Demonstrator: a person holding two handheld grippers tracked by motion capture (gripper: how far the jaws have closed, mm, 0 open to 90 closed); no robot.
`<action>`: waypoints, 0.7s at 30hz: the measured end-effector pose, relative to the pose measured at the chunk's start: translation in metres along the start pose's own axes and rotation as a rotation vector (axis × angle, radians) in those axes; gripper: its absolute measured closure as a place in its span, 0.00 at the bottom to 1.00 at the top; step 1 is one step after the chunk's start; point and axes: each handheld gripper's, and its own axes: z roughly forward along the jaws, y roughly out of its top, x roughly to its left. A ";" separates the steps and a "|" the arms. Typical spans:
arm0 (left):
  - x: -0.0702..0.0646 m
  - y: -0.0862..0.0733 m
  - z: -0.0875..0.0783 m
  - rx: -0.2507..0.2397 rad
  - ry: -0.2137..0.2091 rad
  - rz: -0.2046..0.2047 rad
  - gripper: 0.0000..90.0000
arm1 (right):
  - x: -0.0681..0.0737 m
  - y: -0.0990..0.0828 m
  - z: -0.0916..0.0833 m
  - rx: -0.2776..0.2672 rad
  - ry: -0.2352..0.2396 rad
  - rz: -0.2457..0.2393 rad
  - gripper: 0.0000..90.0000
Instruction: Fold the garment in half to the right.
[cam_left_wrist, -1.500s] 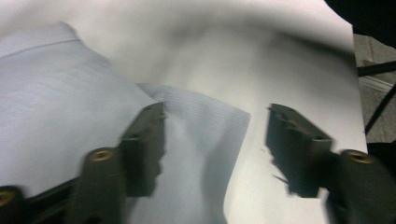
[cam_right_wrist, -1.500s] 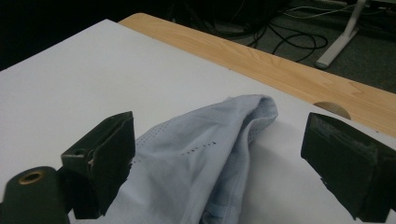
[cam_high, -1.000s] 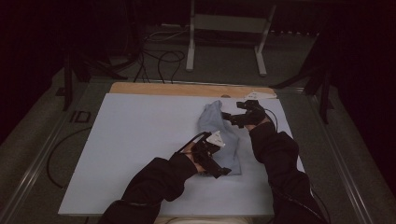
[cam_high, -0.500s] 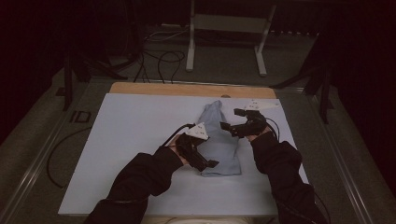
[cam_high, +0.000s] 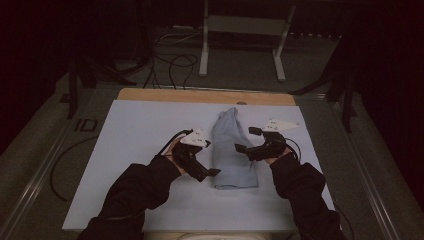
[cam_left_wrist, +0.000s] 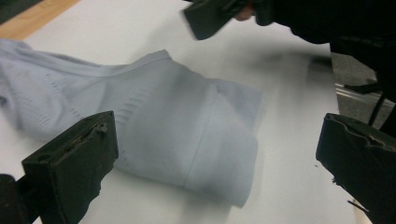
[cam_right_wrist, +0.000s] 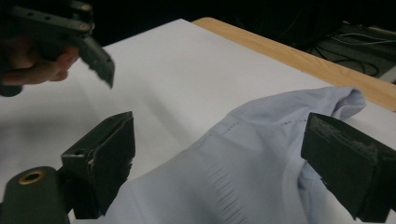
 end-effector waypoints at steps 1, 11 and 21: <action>0.000 -0.002 -0.003 -0.001 0.007 -0.003 0.00 | 0.001 -0.002 -0.001 -0.001 0.005 0.002 0.11; 0.009 -0.028 -0.029 -0.003 0.055 -0.036 0.00 | 0.007 -0.030 -0.018 0.004 0.002 0.012 0.11; 0.014 -0.060 -0.056 -0.003 0.107 -0.074 0.00 | 0.005 -0.054 -0.036 0.006 -0.015 0.027 0.11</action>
